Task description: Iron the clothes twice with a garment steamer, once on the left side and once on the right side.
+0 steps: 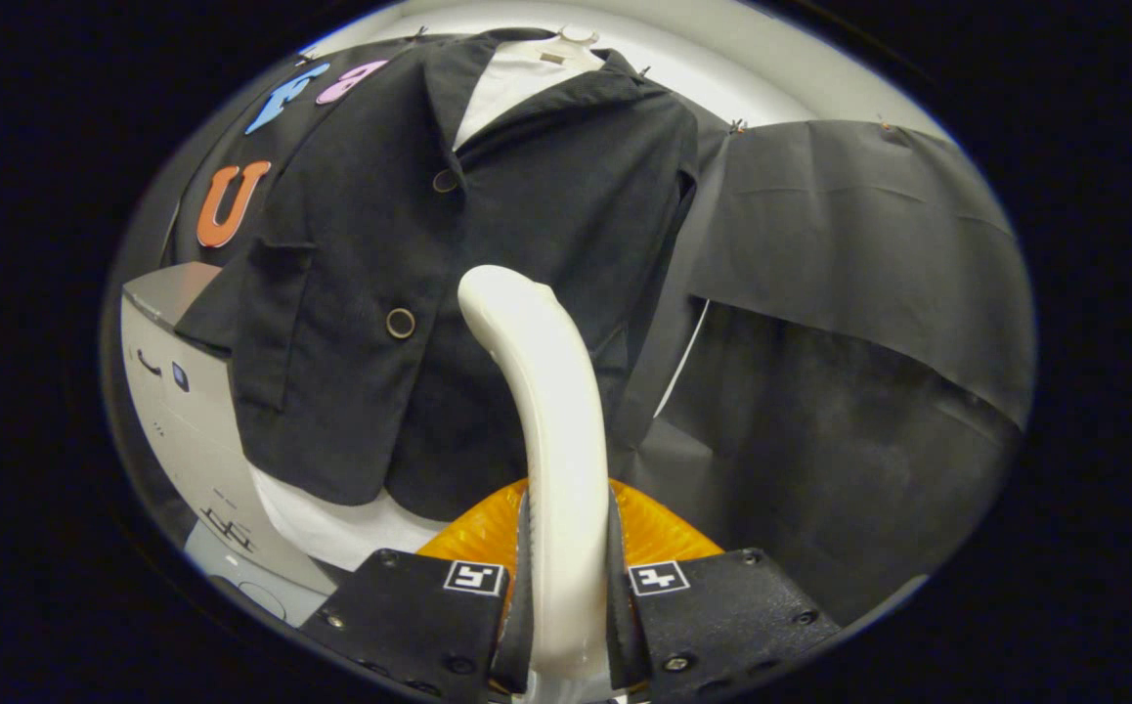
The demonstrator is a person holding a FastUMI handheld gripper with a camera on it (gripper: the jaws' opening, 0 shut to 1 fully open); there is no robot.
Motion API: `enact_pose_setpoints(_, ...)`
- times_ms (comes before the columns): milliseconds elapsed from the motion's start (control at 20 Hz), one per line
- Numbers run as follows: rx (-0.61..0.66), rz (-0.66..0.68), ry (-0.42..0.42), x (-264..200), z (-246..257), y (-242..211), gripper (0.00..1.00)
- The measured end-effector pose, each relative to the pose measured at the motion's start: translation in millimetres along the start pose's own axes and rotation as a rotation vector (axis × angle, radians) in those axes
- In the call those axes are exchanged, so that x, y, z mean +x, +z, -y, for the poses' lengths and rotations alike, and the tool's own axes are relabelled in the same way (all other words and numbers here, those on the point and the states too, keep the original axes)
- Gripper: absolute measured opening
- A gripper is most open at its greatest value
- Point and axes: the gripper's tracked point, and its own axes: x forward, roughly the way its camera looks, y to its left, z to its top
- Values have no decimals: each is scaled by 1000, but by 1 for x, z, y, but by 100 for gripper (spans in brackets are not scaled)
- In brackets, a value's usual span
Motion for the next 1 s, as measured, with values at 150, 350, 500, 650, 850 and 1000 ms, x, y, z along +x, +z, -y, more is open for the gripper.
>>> enact_pose_setpoints(150,-7,-47,14,-2,-8,-21,33)
enact_pose_setpoints(350,-21,-107,15,3,-12,-47,33)
enact_pose_setpoints(500,-38,-142,10,5,-16,-66,33)
enact_pose_setpoints(650,-61,-170,5,6,-20,-83,33)
enact_pose_setpoints(850,-95,-207,0,7,-22,-111,33)
enact_pose_setpoints(1000,-108,-247,-1,3,-31,-130,33)
